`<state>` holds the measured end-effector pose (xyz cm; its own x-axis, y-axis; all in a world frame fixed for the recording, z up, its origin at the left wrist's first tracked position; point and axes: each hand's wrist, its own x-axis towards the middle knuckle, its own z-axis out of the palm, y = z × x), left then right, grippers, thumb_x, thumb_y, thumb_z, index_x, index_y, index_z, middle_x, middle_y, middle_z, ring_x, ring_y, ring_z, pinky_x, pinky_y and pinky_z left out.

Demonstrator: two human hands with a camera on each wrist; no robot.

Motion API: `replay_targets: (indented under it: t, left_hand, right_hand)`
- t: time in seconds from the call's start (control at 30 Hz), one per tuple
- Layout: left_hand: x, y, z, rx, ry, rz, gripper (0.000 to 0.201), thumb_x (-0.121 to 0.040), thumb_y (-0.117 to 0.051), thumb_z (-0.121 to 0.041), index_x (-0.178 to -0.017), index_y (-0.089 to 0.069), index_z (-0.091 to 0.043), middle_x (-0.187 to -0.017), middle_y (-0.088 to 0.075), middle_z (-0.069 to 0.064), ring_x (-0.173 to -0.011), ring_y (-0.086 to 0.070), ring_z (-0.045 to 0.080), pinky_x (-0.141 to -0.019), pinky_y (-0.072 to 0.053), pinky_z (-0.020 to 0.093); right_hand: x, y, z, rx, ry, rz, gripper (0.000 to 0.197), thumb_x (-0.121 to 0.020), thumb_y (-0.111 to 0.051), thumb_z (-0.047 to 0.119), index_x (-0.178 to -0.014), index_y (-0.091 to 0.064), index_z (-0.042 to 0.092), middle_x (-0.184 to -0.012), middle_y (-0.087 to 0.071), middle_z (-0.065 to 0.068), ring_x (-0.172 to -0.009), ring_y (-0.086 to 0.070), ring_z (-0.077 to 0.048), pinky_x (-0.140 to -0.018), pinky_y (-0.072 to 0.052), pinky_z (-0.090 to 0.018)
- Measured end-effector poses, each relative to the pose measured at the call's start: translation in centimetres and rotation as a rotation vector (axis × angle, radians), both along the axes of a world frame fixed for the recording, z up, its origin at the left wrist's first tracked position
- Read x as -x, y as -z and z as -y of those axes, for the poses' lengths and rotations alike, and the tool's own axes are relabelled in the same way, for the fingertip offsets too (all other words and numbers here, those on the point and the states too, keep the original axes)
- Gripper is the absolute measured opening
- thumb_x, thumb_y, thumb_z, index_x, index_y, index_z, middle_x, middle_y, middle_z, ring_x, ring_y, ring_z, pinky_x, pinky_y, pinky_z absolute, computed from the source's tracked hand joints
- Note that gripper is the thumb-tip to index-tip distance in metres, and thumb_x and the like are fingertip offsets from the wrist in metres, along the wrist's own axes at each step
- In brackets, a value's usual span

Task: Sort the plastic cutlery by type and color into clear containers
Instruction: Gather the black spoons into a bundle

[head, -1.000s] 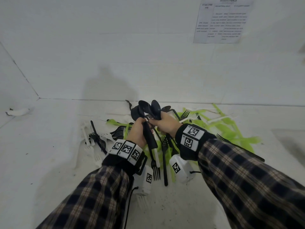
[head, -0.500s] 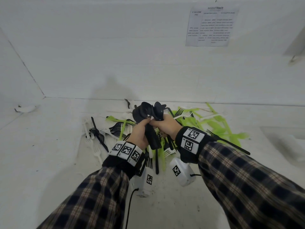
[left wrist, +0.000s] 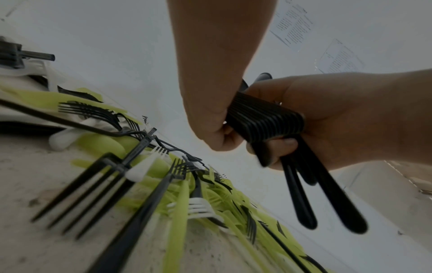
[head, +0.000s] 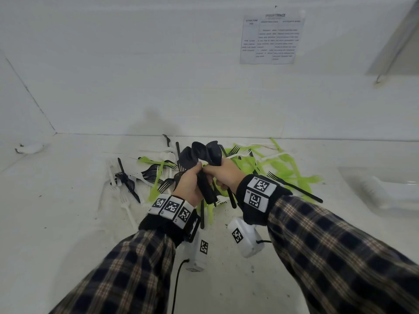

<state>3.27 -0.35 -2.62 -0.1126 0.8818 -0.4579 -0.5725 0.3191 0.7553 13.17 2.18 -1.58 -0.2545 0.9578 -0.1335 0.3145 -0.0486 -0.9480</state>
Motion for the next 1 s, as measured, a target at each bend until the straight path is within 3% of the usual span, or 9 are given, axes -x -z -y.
replay_targets:
  t: [0.1, 0.27, 0.37, 0.47, 0.57, 0.7, 0.83, 0.9, 1.0]
  left_hand:
    - [-0.6, 0.3, 0.0, -0.025, -0.004, -0.068, 0.02, -0.099, -0.045, -0.022, -0.092, -0.054, -0.005, -0.062, -0.05, 0.008, -0.052, -0.048, 0.016, -0.05, -0.045, 0.026]
    - [-1.5, 0.5, 0.5, -0.081, 0.045, -0.07, 0.023, -0.102, -0.037, -0.019, -0.093, -0.055, -0.008, -0.06, -0.062, 0.003, -0.051, -0.059, 0.012, -0.057, -0.044, 0.027]
    - [-1.8, 0.4, 0.8, -0.095, 0.094, -0.081, 0.022, -0.102, -0.037, -0.018, -0.098, -0.056, -0.008, -0.065, -0.062, 0.003, -0.06, -0.052, 0.013, -0.061, -0.041, 0.026]
    - [-2.1, 0.3, 0.8, -0.065, 0.116, -0.041, 0.027, -0.1, -0.041, -0.026, -0.09, -0.059, -0.008, -0.055, -0.056, 0.0, -0.059, -0.041, 0.012, -0.06, -0.036, 0.025]
    - [-2.4, -0.1, 1.1, -0.053, 0.11, 0.005, 0.028, -0.1, -0.042, -0.024, -0.084, -0.057, -0.008, -0.058, -0.053, 0.001, -0.057, -0.042, 0.013, -0.058, -0.038, 0.026]
    - [-2.5, -0.2, 1.0, -0.053, 0.084, 0.063, 0.028, -0.101, -0.04, -0.022, -0.081, -0.052, -0.007, -0.072, -0.049, 0.006, -0.06, -0.044, 0.018, -0.05, -0.046, 0.03]
    - [-2.4, 0.0, 0.9, -0.064, 0.072, 0.068, 0.028, -0.1, -0.041, -0.02, -0.08, -0.055, -0.006, -0.07, -0.05, 0.007, -0.051, -0.051, 0.017, -0.047, -0.047, 0.026]
    - [-2.1, 0.3, 0.8, -0.08, 0.062, 0.079, 0.027, -0.1, -0.042, -0.019, -0.081, -0.057, -0.006, -0.071, -0.054, 0.007, -0.055, -0.056, 0.018, -0.053, -0.051, 0.029]
    - [-1.8, 0.6, 0.7, -0.109, 0.077, 0.067, 0.024, -0.1, -0.042, -0.019, -0.101, -0.06, -0.003, -0.079, -0.063, 0.01, -0.073, -0.063, 0.024, -0.069, -0.053, 0.039]
  right_hand:
    - [-0.8, 0.0, 0.2, 0.015, 0.019, 0.019, 0.031, -0.083, -0.055, 0.017, -0.053, -0.047, 0.014, -0.055, -0.047, -0.004, -0.041, -0.034, -0.013, -0.037, -0.024, -0.016]
    - [-2.1, -0.5, 0.4, 0.018, 0.016, -0.014, 0.024, -0.084, -0.056, 0.014, -0.061, -0.049, 0.013, -0.059, -0.046, -0.004, -0.041, -0.029, -0.013, -0.038, -0.02, -0.016]
    - [-2.6, -0.6, 0.4, 0.029, 0.015, -0.028, 0.022, -0.085, -0.057, 0.012, -0.064, -0.051, 0.013, -0.06, -0.047, -0.002, -0.04, -0.027, -0.012, -0.037, -0.019, -0.014]
    - [-2.9, -0.7, 0.6, 0.053, -0.051, -0.004, 0.021, -0.088, -0.055, 0.016, -0.068, -0.05, 0.013, -0.057, -0.047, -0.002, -0.041, -0.027, -0.012, -0.038, -0.02, -0.016]
    - [-2.8, -1.0, 0.9, 0.11, -0.073, -0.075, 0.019, -0.089, -0.047, 0.01, -0.07, -0.043, 0.015, -0.059, -0.042, -0.004, -0.043, -0.025, -0.013, -0.04, -0.018, -0.017]
    - [-2.4, -0.9, 1.0, 0.134, 0.043, -0.24, 0.015, -0.088, -0.038, 0.0, -0.08, -0.04, 0.013, -0.064, -0.041, -0.006, -0.044, -0.032, -0.015, -0.038, -0.025, -0.021]
    - [-2.2, -0.5, 1.2, 0.059, 0.016, -0.173, 0.019, -0.089, -0.04, -0.004, -0.076, -0.046, 0.008, -0.058, -0.042, -0.007, -0.044, -0.039, -0.017, -0.037, -0.034, -0.024]
    - [-2.2, -0.5, 1.2, 0.028, 0.012, -0.177, 0.018, -0.091, -0.041, -0.002, -0.078, -0.048, 0.006, -0.063, -0.046, -0.008, -0.049, -0.043, -0.018, -0.042, -0.036, -0.025]
    - [-2.0, -0.2, 0.9, -0.017, 0.025, -0.122, 0.015, -0.094, -0.043, 0.003, -0.098, -0.057, 0.002, -0.073, -0.054, -0.007, -0.06, -0.05, -0.019, -0.055, -0.04, -0.029]
